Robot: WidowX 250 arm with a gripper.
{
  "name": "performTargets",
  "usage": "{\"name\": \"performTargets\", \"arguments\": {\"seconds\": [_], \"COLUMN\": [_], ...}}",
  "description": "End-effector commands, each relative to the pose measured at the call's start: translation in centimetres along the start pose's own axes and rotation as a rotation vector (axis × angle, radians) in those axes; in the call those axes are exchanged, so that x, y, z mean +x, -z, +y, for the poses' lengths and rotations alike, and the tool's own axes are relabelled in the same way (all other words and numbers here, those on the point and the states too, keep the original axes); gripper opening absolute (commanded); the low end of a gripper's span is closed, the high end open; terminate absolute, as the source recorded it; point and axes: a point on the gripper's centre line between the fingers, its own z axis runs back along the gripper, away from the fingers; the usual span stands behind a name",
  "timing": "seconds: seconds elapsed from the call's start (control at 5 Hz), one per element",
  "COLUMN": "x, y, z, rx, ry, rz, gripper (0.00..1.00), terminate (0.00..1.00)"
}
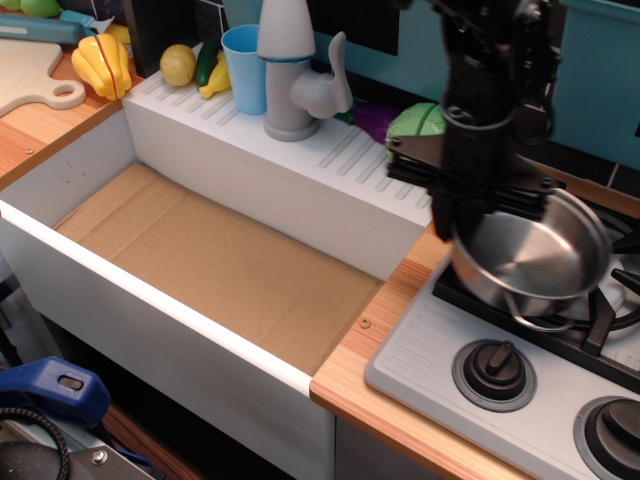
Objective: Put pot or pan in sink
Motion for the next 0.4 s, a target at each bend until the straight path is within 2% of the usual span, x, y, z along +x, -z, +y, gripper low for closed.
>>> {"name": "performTargets", "arguments": {"seconds": [0.0,0.2], "x": [0.0,0.3], "y": [-2.4,-2.3], "z": [3.8,6.6], "rx": [0.094,0.136], "ry": [0.015,0.034], "rz": [-0.087,-0.110], "gripper": [0.00,0.00], "terminate": [0.00,0.00]}}
